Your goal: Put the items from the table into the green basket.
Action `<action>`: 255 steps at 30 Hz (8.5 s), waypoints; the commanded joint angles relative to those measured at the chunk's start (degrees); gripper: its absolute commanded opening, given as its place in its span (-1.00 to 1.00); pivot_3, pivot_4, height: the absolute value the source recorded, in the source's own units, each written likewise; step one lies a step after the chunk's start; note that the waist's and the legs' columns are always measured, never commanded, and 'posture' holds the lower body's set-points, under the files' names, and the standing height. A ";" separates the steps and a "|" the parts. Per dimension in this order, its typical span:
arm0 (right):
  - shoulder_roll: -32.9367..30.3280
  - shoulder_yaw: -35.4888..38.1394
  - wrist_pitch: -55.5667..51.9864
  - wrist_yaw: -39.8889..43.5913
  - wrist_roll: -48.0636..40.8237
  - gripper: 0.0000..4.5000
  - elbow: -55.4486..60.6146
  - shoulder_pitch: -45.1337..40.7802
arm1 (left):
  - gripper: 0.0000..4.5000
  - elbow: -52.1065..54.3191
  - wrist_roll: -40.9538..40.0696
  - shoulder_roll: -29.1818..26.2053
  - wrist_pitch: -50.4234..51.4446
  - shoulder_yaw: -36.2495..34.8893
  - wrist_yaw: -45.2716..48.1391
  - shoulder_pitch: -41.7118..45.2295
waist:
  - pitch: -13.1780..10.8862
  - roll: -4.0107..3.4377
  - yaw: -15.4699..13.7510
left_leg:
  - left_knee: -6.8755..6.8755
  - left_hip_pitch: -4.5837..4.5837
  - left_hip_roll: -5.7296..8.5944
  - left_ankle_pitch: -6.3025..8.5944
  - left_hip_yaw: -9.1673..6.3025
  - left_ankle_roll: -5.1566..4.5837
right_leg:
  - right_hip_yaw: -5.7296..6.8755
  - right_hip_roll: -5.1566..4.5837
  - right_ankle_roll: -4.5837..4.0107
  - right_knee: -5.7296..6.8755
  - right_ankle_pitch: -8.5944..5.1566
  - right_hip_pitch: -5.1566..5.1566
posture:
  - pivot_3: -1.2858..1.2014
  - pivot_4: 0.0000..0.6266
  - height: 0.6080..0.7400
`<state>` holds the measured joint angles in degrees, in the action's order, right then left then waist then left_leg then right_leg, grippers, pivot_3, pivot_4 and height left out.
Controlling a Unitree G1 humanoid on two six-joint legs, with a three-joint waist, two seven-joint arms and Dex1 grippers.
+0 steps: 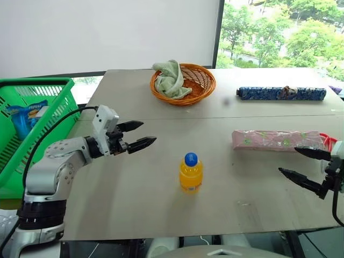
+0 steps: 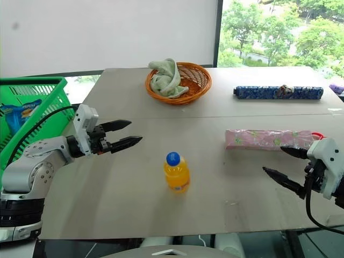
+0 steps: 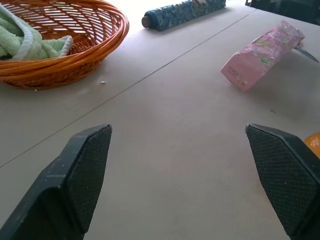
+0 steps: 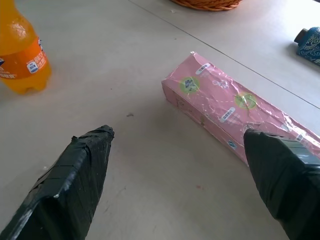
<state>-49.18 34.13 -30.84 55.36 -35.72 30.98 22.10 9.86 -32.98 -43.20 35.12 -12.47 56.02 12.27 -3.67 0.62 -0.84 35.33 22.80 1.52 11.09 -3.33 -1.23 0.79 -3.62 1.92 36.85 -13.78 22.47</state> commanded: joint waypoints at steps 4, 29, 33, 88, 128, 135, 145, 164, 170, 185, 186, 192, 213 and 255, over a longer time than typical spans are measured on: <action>0.71 -1.54 2.68 0.26 0.62 1.00 -0.28 -2.12 | 0.98 0.78 -1.25 -0.26 0.38 -1.34 -1.42 2.79 | 0.04 0.08 0.00 | 0.02 0.00 -0.01 0.00 0.00 0.00 | 0.00 0.00 0.00 0.00 0.00 0.00 | 0.04 -1.00 1.00; -0.19 -5.15 5.01 7.41 -5.87 1.00 11.30 -0.72 | 0.98 15.05 -4.23 -3.06 -5.32 4.06 11.73 -13.41 | 0.14 0.04 0.06 | 0.30 -0.10 -0.40 0.26 0.55 0.26 | -0.25 -0.05 -0.09 0.02 0.05 0.00 | 0.03 -1.00 1.00; -2.10 -4.39 4.79 9.41 -6.42 1.00 10.93 -0.54 | 0.98 13.68 1.66 -3.05 -10.62 10.01 12.73 -12.08 | 0.15 0.04 0.04 | 0.30 -0.09 -0.39 0.29 0.60 0.21 | -0.25 -0.05 -0.09 0.02 0.06 0.01 | 0.01 -1.00 1.00; 20.21 -38.38 -12.15 -18.28 -7.36 1.00 -6.67 -68.78 | 0.33 -24.07 10.86 5.20 -22.51 -13.53 -36.28 28.79 | 0.00 0.47 1.42 | 0.95 0.09 -0.79 0.43 1.29 -0.33 | -0.55 0.97 0.20 0.16 0.99 0.30 | 0.10 -1.00 1.00; 15.21 -39.02 -14.50 -10.63 0.06 1.00 -6.01 -70.36 | 0.98 -33.88 13.36 6.69 -23.79 -0.11 -26.03 35.44 | 0.89 1.69 -3.41 | 1.09 1.03 -0.79 0.68 1.36 0.16 | -0.45 0.53 0.09 0.47 1.15 1.25 | 0.09 -1.00 1.00; 0.01 -26.53 -22.67 -12.46 -2.86 1.00 5.12 -53.93 | 0.98 -19.97 6.98 18.85 -1.60 17.69 -10.46 36.69 | 0.88 1.56 -0.05 | 1.23 0.98 -0.82 0.66 1.52 -0.23 | -0.74 0.66 0.10 0.45 1.15 1.22 | -0.06 -1.00 1.00; -7.30 -1.49 -36.69 -17.07 -10.01 1.00 19.63 -33.64 | 0.98 -42.41 21.46 33.75 -6.18 34.91 -3.87 49.80 | 0.87 0.63 8.20 | 1.50 0.85 -0.87 0.67 1.95 -0.24 | -0.93 1.02 0.18 0.48 0.80 1.10 | -0.24 -0.94 1.00; -8.42 16.47 -42.66 -20.74 -18.92 1.00 26.62 -16.78 | 0.98 -75.81 51.28 48.89 -34.65 44.75 -27.99 56.36 | 0.19 0.43 16.93 | 1.52 0.90 -0.91 0.90 1.88 -0.31 | -1.21 0.87 0.54 0.43 0.64 1.11 | -0.29 -0.91 1.00; -8.53 15.29 -41.49 -22.25 -19.28 1.00 26.39 -16.38 | 0.98 -80.35 50.75 49.27 -31.74 40.66 -28.40 57.26 | 0.17 0.46 18.28 | 1.48 0.91 -0.88 0.98 1.84 -0.21 | -1.16 0.85 0.60 0.39 0.63 1.11 | -0.29 -0.92 1.00; -7.99 13.64 -38.33 -24.94 -19.83 1.00 26.45 -14.88 | 0.98 -83.82 46.94 47.87 -22.42 28.74 -25.19 62.93 | 0.18 0.45 20.66 | 1.34 0.90 -0.83 0.98 1.78 -0.21 | -1.13 0.83 0.91 0.31 0.73 1.09 | -0.29 -0.94 1.00; -8.02 13.65 -38.22 -25.06 -19.95 1.00 26.46 -14.77 | 0.98 -83.92 47.70 47.71 -22.74 29.23 -25.10 62.81 | 0.18 0.45 20.66 | 1.33 0.90 -0.83 0.98 1.78 -0.21 | -1.13 0.83 0.91 0.31 0.73 1.09 | -0.29 -0.94 1.00; -8.85 14.66 -37.78 -24.61 -19.47 1.00 25.98 -13.04 | 0.98 -84.74 50.70 46.09 -23.88 30.96 -25.08 62.23 | 0.16 0.47 20.70 | 1.27 0.90 -0.83 0.98 1.78 -0.21 | -1.14 0.81 0.92 0.25 0.73 1.10 | -0.29 -0.94 1.00; -11.72 8.17 -37.56 -28.61 -21.14 1.00 19.40 -19.94 | 0.04 -86.08 49.94 45.30 -25.02 27.89 -18.69 59.32 | 0.22 0.41 20.31 | 1.24 0.90 -0.78 0.92 1.73 -0.31 | -1.11 0.75 1.00 0.21 0.74 1.08 | -0.27 -0.99 1.00; 28.53 -44.74 -7.46 -6.41 4.44 1.00 -28.66 -87.52 | -0.98 -39.20 34.00 -11.96 -11.13 -10.28 -36.67 34.83 | 0.47 1.09 -5.89 | 1.19 1.10 -0.46 0.96 1.72 -0.13 | -1.40 0.55 0.74 0.94 1.10 1.86 | 0.21 -1.00 1.00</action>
<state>-20.16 -11.41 -38.13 48.29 -31.63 1.20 -64.02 -28.61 0.96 -53.54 28.57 -22.58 20.43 44.55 -3.20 1.72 -6.74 36.52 23.88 1.08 12.04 -1.60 -1.35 -0.59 -3.08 2.66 37.79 -12.67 24.31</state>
